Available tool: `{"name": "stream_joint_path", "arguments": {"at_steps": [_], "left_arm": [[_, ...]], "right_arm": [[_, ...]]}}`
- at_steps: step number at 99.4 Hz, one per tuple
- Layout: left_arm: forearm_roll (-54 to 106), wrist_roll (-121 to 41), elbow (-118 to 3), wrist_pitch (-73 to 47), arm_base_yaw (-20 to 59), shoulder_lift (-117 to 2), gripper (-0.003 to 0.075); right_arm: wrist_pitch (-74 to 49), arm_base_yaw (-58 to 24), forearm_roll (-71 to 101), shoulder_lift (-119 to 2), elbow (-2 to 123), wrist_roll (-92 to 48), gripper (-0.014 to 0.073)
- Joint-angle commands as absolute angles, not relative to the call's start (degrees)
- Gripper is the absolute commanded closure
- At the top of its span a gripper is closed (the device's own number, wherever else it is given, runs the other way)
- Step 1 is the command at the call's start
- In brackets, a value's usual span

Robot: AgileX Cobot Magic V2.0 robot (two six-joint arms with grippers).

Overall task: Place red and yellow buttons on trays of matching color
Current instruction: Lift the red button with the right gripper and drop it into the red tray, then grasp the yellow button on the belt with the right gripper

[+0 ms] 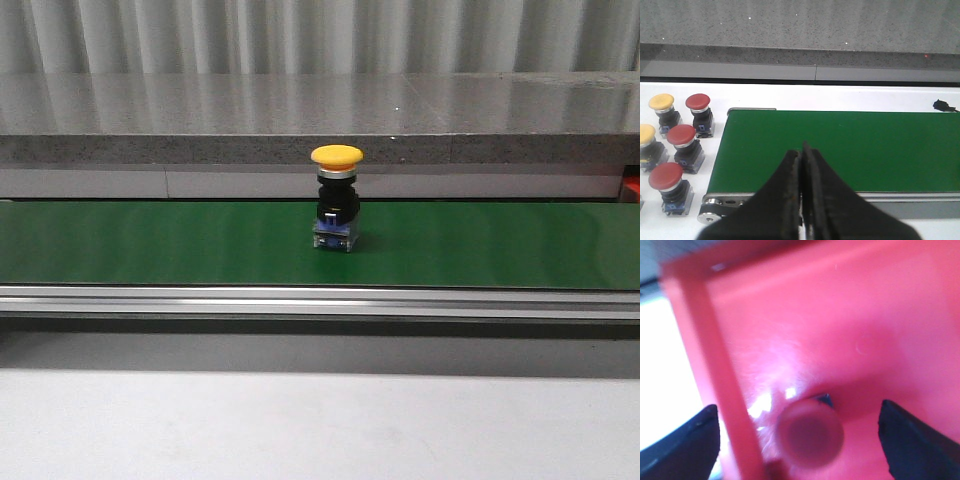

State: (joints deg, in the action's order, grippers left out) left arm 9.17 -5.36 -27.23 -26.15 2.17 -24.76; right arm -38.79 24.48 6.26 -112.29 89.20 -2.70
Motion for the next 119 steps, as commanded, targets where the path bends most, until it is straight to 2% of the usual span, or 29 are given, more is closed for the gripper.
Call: {"name": "stream_joint_path", "arguments": {"at_steps": [1,22,43,58,88,119], "left_arm": [[10.0,-5.2,-28.7,-21.9,2.8,-25.0,0.0739],[10.0,-5.2,-28.7,-21.9,2.8,-25.0,0.0739],[10.0,-5.2,-28.7,-21.9,2.8,-25.0,0.0739],[10.0,-5.2,-28.7,-21.9,2.8,-25.0,0.0739],[10.0,-5.2,-28.7,-21.9,2.8,-25.0,0.0739],[10.0,-5.2,-28.7,-21.9,2.8,-25.0,0.0739]], "right_arm": [[-38.9,24.5,6.3,-104.5,90.9,-3.0,-0.0042],[-41.6,22.0,6.3,-91.9,83.0,-6.4,-0.0042],[-46.4,14.0,6.3,-83.0,75.0,-10.4,-0.0042],[-53.3,5.8,6.8,-82.7,74.3,-13.5,-0.0042],[-55.3,-10.2,8.8,-86.3,74.1,-19.1,-0.0042],[-49.2,-16.7,10.4,-91.5,74.3,-19.3,-0.0042]]}}
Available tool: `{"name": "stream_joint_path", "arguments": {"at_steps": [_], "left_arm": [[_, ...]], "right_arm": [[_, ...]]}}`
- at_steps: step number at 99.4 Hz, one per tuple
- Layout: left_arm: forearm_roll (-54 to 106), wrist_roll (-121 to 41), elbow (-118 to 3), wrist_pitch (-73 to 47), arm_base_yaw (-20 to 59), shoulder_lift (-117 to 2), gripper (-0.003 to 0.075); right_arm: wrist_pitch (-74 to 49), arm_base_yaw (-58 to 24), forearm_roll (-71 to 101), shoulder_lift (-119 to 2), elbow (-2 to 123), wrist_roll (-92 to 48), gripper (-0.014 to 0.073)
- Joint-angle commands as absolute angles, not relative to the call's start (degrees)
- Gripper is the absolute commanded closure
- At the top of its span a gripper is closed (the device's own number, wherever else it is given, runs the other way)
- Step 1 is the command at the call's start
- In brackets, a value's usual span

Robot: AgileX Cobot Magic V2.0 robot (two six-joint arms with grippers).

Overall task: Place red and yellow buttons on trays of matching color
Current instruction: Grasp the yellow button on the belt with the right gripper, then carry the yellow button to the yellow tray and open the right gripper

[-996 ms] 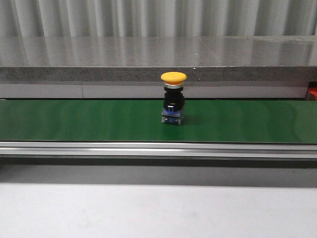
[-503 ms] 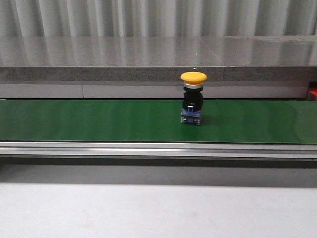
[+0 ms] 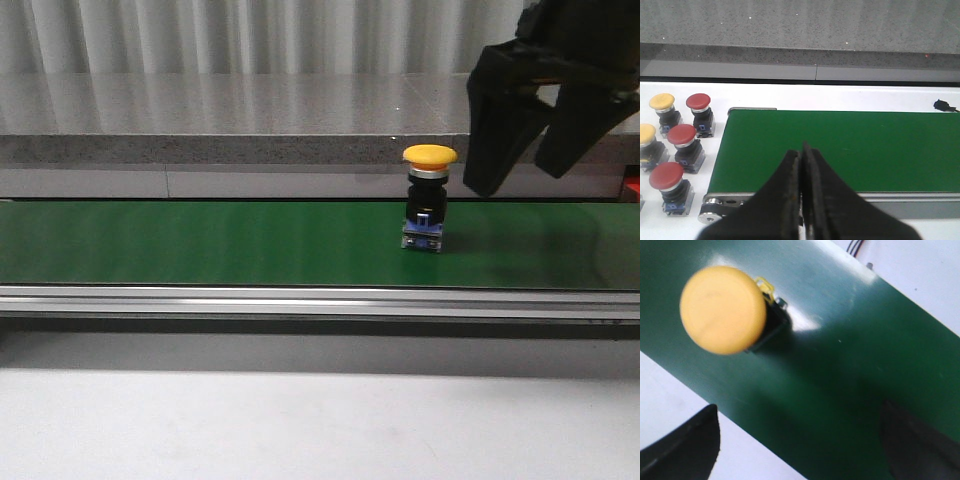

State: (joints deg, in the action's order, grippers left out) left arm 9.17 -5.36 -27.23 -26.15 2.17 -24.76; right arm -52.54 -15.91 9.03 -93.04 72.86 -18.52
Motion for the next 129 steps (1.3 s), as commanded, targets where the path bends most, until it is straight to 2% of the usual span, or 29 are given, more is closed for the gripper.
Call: {"name": "stream_joint_path", "arguments": {"at_steps": [1,41,51,66,73,99,129], "left_arm": [[10.0,-5.2,-28.7,-21.9,2.8,-25.0,0.0739],[10.0,-5.2,-28.7,-21.9,2.8,-25.0,0.0739],[10.0,-5.2,-28.7,-21.9,2.8,-25.0,0.0739],[10.0,-5.2,-28.7,-21.9,2.8,-25.0,0.0739],[10.0,-5.2,-28.7,-21.9,2.8,-25.0,0.0739],[10.0,-5.2,-28.7,-21.9,2.8,-25.0,0.0739],[10.0,-5.2,-28.7,-21.9,2.8,-25.0,0.0739]], "right_arm": [[-49.1,-16.7,10.6,-91.6,74.3,-19.2,-0.0042],[-41.2,-17.3,12.9,-94.6,74.3,-19.4,-0.0028],[-40.1,-17.3,12.9,-94.6,74.3,-19.4,0.0088],[-42.8,-17.2,12.9,-94.6,74.3,-19.0,0.0379],[-44.3,-16.9,12.9,-94.5,74.3,-18.2,0.0435],[-48.7,-10.7,12.8,-89.3,75.7,-15.1,0.0438],[-49.7,12.3,12.8,-83.8,75.5,-9.6,0.044]]}}
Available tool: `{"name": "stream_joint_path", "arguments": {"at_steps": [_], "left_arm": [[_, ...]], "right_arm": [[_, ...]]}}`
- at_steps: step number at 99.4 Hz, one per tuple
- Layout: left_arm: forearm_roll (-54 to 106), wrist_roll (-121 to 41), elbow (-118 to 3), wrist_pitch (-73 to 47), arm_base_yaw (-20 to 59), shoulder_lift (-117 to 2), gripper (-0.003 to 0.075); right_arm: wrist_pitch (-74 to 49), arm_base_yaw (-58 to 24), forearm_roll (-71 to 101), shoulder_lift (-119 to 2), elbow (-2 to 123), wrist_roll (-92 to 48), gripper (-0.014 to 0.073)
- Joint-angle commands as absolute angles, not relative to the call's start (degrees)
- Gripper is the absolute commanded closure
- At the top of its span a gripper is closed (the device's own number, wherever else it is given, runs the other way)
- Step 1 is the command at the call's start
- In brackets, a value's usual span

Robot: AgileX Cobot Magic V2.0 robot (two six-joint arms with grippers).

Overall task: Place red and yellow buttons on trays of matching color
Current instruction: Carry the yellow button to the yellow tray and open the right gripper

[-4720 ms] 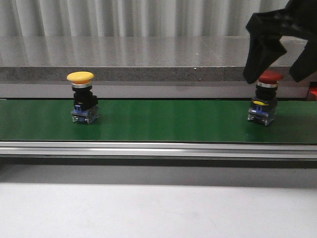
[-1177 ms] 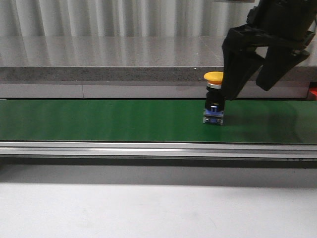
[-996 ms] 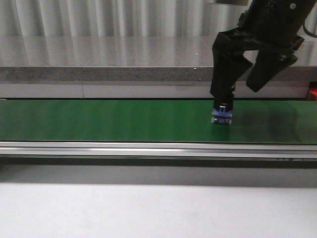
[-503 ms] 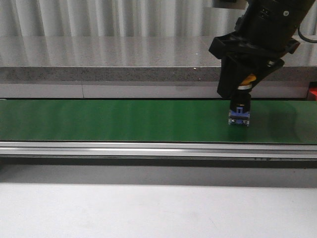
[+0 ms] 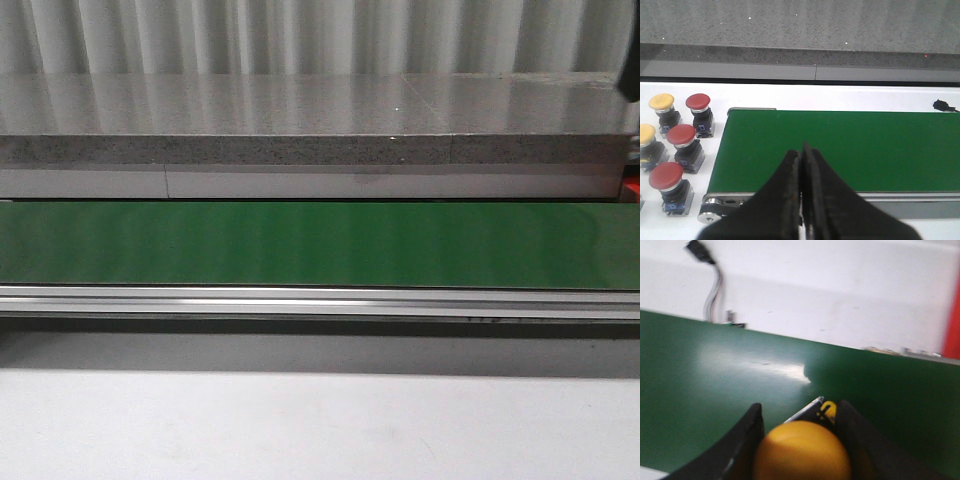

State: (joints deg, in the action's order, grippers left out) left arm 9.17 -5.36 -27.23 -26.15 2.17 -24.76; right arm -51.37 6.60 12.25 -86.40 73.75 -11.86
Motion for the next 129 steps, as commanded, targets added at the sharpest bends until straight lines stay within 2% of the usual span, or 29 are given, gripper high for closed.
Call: {"name": "stream_joint_path", "arguments": {"at_steps": [1,22,38,55,117,124,129], "left_arm": [[10.0,-5.2,-28.7,-21.9,2.8,-25.0,0.0739],[10.0,-5.2,-28.7,-21.9,2.8,-25.0,0.0739],[10.0,-5.2,-28.7,-21.9,2.8,-25.0,0.0739],[10.0,-5.2,-28.7,-21.9,2.8,-25.0,0.0739],[10.0,-5.2,-28.7,-21.9,2.8,-25.0,0.0739],[10.0,-5.2,-28.7,-21.9,2.8,-25.0,0.0739],[10.0,-5.2,-28.7,-21.9,2.8,-25.0,0.0739]], "right_arm": [[-49.6,13.4,12.8,-83.8,75.4,-9.4,0.044],[-43.1,27.9,12.8,-83.8,70.0,-5.3,0.044],[-35.0,33.5,12.8,-84.1,62.9,-3.1,0.044],[-28.8,34.1,12.8,-86.7,58.2,-1.9,0.044],[-27.4,34.4,11.5,-95.9,57.9,-1.9,0.0439],[-27.3,34.5,11.5,-95.9,57.9,-1.9,0.0425],[-27.4,34.5,11.5,-95.9,57.9,-1.9,0.0383]]}}
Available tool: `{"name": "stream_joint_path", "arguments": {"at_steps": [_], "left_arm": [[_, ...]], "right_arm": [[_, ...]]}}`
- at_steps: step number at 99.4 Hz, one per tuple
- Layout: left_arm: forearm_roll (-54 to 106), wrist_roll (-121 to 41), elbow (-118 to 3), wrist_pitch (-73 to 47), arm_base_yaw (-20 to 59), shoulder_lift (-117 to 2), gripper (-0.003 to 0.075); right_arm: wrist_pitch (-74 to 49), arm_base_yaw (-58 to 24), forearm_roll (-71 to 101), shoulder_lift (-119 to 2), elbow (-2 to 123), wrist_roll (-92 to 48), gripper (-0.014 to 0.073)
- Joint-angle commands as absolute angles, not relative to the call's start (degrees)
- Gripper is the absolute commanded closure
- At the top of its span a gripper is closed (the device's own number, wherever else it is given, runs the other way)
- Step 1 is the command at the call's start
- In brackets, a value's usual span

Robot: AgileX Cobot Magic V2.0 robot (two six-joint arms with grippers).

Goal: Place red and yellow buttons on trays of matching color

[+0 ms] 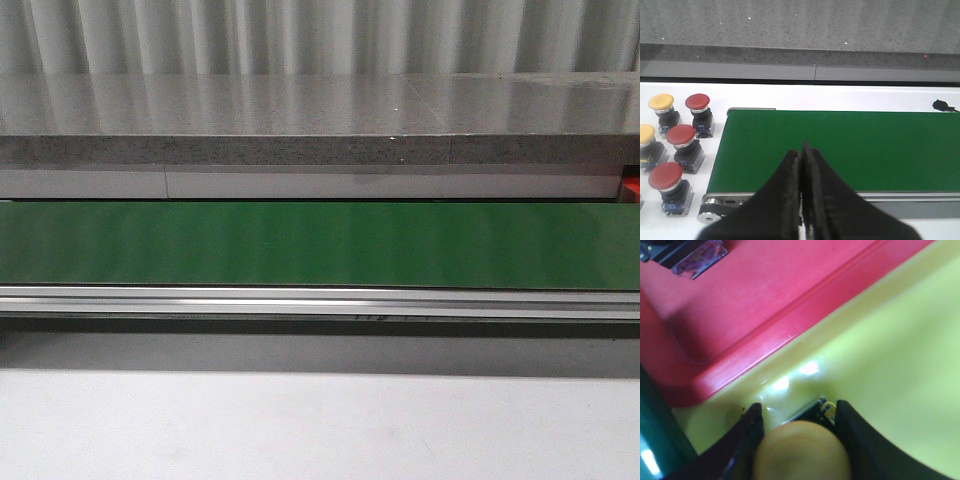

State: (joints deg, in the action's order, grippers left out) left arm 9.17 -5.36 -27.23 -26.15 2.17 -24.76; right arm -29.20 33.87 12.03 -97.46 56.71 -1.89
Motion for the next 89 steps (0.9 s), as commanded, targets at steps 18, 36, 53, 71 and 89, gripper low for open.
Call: {"name": "stream_joint_path", "arguments": {"at_steps": [18,36,53,71,89], "left_arm": [[10.0,-5.2,-28.7,-21.9,2.8,-25.0,0.0739],[10.0,-5.2,-28.7,-21.9,2.8,-25.0,0.0739],[10.0,-5.2,-28.7,-21.9,2.8,-25.0,0.0739],[10.0,-5.2,-28.7,-21.9,2.8,-25.0,0.0739],[10.0,-5.2,-28.7,-21.9,2.8,-25.0,0.0739]], "right_arm": [[-28.3,34.5,11.5,-95.7,58.7,-1.9,0.0048],[-30.3,34.5,11.5,-93.3,59.8,-1.9,-0.0058],[-30.5,34.2,11.5,-87.0,59.9,-1.9,-0.0053],[-31.2,29.2,11.5,-77.3,59.9,-2.4,-0.0053],[-32.3,18.4,11.5,-67.5,59.7,-6.2,-0.0053]]}}
